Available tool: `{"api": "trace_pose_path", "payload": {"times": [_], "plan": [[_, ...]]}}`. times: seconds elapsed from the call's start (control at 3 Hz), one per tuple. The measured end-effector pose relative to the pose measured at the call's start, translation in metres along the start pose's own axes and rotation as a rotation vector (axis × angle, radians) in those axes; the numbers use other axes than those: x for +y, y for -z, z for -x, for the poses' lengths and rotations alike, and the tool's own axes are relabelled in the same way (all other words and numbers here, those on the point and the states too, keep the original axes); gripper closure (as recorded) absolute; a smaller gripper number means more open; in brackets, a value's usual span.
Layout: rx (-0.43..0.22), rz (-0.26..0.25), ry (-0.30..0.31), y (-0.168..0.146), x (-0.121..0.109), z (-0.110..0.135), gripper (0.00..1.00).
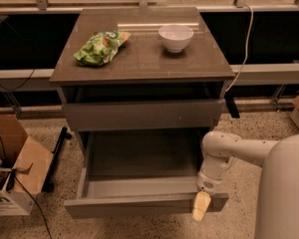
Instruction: Open middle drawer
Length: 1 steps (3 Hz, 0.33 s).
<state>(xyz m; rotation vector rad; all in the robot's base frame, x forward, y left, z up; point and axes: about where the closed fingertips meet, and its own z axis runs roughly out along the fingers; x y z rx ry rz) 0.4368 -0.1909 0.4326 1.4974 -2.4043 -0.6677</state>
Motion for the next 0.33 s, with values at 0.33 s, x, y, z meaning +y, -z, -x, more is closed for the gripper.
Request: {"api": "trace_pose_path", "payload": {"times": [0.33], "plan": [[0.000, 0.000, 0.000, 0.0000, 0.0000, 0.0000, 0.00]]}}
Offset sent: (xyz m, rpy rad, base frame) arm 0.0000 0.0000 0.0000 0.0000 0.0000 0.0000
